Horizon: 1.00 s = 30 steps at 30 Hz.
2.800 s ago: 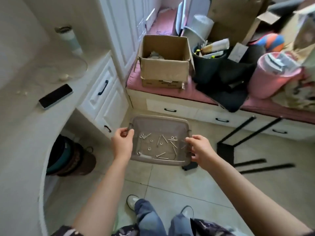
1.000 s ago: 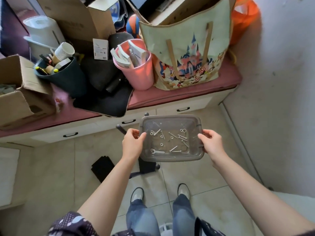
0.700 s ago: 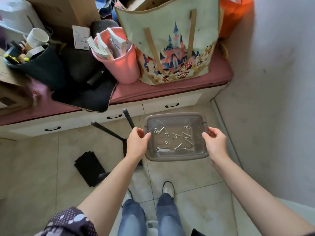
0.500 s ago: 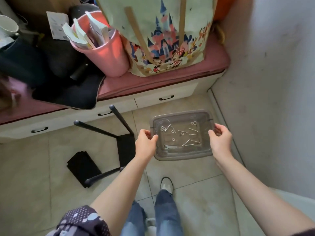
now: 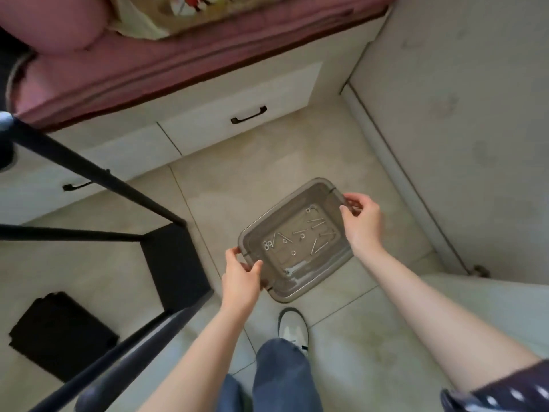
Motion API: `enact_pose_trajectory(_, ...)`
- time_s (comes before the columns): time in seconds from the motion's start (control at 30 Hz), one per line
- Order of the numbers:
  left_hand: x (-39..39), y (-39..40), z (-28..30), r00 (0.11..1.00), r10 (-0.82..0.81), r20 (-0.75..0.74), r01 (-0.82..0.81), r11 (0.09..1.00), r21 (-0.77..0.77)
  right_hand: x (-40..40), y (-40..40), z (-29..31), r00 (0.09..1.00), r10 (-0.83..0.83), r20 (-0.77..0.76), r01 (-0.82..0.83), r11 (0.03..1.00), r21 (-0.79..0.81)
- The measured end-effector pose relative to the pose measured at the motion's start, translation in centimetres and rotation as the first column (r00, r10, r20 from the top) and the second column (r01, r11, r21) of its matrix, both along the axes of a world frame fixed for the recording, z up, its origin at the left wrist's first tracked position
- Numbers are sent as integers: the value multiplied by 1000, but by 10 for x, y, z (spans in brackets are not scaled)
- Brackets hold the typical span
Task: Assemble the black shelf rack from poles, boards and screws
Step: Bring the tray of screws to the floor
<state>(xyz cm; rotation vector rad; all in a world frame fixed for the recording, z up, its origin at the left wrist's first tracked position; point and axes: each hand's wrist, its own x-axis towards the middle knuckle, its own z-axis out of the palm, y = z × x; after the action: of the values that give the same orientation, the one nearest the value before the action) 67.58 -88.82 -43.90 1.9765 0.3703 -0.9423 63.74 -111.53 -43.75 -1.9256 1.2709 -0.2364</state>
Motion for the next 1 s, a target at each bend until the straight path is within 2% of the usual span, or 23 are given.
enact_pose_trajectory(0.1, -5, 11, -65, 1000, -6, -29, 6, 1000, 3, 1, 8, -76, 997, 65, -32, -67, 997, -43)
enact_pose_trajectory(0.23, -2, 27, -142, 988, -13, -151, 3, 998, -66, 9, 15, -162, 978, 197, -72, -201, 977, -63)
enact_pose_trajectory(0.43, -6, 52, -227, 958, -2, -286, -47, 985, -167, 27, 28, -249, 934, 350, -67, -356, 928, -111)
enact_pose_trajectory(0.53, -12, 63, -253, 939, -27, -343, -63, 967, -247, 35, 35, -277, 900, 433, -52, -435, 886, -163)
enact_pose_trajectory(0.73, -25, 81, -282, 950, -14, -312, -105, 927, -360, 47, 48, -307, 839, 543, -38, -535, 808, -248)
enact_pose_trajectory(0.87, -31, 87, -289, 958, -10, -287, -103, 921, -377, 59, 55, -314, 802, 597, -35, -587, 775, -233)
enact_pose_trajectory(1.0, -30, 91, -291, 953, -77, -293, -23, 946, -324, 58, 57, -310, 765, 641, -63, -637, 739, -219)
